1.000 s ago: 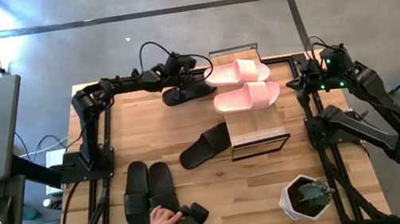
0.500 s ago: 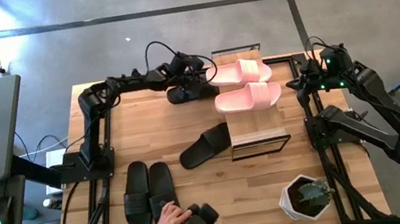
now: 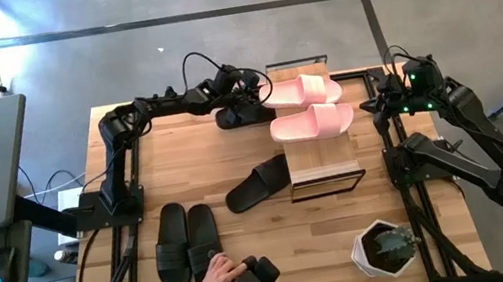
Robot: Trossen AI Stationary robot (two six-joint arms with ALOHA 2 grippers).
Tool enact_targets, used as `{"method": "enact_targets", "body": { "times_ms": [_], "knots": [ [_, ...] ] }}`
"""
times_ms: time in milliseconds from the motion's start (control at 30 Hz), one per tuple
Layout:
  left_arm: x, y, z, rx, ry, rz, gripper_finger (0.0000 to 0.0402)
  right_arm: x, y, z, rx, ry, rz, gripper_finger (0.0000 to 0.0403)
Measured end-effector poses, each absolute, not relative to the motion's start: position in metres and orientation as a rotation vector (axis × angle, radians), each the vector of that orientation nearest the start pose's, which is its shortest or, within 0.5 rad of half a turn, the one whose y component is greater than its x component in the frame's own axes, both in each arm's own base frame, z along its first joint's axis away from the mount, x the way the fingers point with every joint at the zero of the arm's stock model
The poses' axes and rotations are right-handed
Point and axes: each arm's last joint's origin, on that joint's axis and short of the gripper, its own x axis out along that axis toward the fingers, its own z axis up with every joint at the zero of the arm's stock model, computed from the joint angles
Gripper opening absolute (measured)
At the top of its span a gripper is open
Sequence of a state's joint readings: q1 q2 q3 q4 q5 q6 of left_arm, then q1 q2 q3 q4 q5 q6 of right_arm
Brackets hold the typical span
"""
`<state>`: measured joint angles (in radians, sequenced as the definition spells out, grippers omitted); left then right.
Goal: Pick and place slides into the shelf
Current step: Adjust the black slides under the shelf
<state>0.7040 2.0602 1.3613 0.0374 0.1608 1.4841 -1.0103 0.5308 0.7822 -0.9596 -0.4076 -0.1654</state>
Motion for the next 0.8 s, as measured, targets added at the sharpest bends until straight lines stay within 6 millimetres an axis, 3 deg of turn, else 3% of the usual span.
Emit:
{"method": "enact_targets", "body": {
  "times_ms": [200, 800],
  "knots": [
    [0.3423, 0.2857, 0.165, 1.088, 0.862, -0.008, 0.0011, 0.0556, -0.067, 0.2948, 0.311, 0.588, -0.527, 0.0],
    [0.3418, 0.2838, 0.1627, 1.074, 0.966, 0.046, 0.0127, 0.0556, -0.067, 0.2948, 0.311, 0.588, -0.527, 0.0]
  ]
}}
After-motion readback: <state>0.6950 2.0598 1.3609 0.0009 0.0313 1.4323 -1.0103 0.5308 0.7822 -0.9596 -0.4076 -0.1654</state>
